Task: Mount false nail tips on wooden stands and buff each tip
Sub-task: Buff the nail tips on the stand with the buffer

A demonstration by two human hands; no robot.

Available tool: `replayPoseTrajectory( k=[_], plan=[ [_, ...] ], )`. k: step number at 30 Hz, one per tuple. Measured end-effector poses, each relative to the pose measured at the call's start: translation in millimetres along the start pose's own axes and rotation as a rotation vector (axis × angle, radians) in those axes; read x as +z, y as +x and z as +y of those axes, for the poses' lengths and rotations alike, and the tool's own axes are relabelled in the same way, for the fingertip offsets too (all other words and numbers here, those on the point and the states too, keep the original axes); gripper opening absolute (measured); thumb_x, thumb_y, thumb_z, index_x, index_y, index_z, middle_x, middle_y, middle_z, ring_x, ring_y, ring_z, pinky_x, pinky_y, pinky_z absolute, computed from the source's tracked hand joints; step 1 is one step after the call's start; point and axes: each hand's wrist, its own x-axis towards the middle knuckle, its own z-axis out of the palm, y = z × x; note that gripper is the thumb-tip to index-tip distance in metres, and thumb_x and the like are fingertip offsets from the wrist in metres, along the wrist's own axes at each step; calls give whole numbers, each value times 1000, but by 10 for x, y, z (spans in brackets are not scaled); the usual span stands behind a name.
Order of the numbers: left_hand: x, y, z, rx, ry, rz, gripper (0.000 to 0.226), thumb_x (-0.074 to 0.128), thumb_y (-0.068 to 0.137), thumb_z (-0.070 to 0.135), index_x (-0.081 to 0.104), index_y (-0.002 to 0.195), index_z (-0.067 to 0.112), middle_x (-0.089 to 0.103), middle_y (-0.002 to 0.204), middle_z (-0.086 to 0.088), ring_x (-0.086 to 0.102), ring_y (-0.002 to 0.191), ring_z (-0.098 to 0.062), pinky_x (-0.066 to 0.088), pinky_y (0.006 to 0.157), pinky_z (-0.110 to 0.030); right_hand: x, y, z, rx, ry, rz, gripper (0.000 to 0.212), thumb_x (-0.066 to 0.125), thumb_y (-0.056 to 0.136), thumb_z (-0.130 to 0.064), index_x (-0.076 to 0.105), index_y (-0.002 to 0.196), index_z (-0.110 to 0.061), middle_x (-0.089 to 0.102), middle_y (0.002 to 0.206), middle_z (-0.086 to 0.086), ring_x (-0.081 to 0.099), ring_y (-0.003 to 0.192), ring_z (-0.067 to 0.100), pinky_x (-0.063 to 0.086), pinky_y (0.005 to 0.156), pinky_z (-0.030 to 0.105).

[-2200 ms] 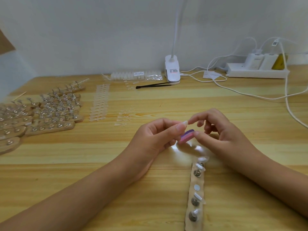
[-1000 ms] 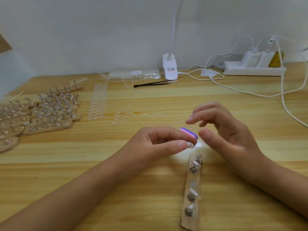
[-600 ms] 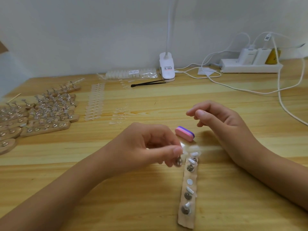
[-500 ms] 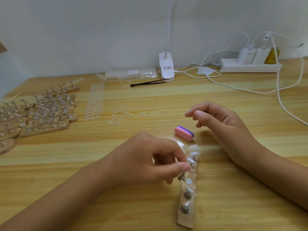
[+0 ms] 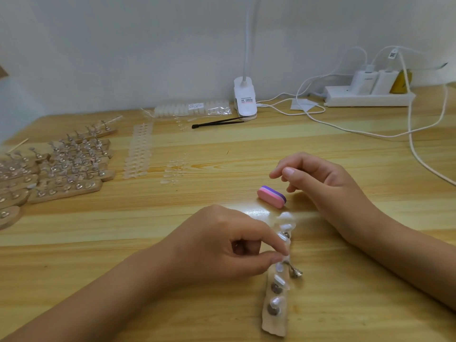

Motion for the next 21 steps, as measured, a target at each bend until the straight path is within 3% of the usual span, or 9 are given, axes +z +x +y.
replayPoseTrajectory(
  k=[4, 11, 21],
  plan=[
    [0, -10, 25, 119, 234, -45, 13, 72, 88, 31, 75, 99, 27, 49, 57, 10, 41, 54, -1, 41, 48, -24, 5, 0, -14, 23, -7, -10, 21, 55, 96, -12, 70, 85, -21, 68, 89, -18, 57, 80, -4, 45, 74, 9],
    [34, 0, 26, 198, 312, 14, 16, 71, 88, 37, 76, 84, 22, 51, 56, 10, 47, 52, -7, 38, 49, -20, 15, -4, -21, 32, -41, -25, 19, 56, 96, -12, 71, 85, -19, 67, 87, -15, 55, 81, 0, 43, 77, 12],
    [138, 54, 67, 208, 434, 28, 23, 67, 87, 45, 78, 94, 26, 64, 59, 9, 56, 52, -8, 43, 42, -23, 5, 7, 10, 34, -53, -59, 22, 57, 97, -15, 72, 85, -25, 69, 88, -13, 59, 84, 2, 45, 77, 13]
  ],
)
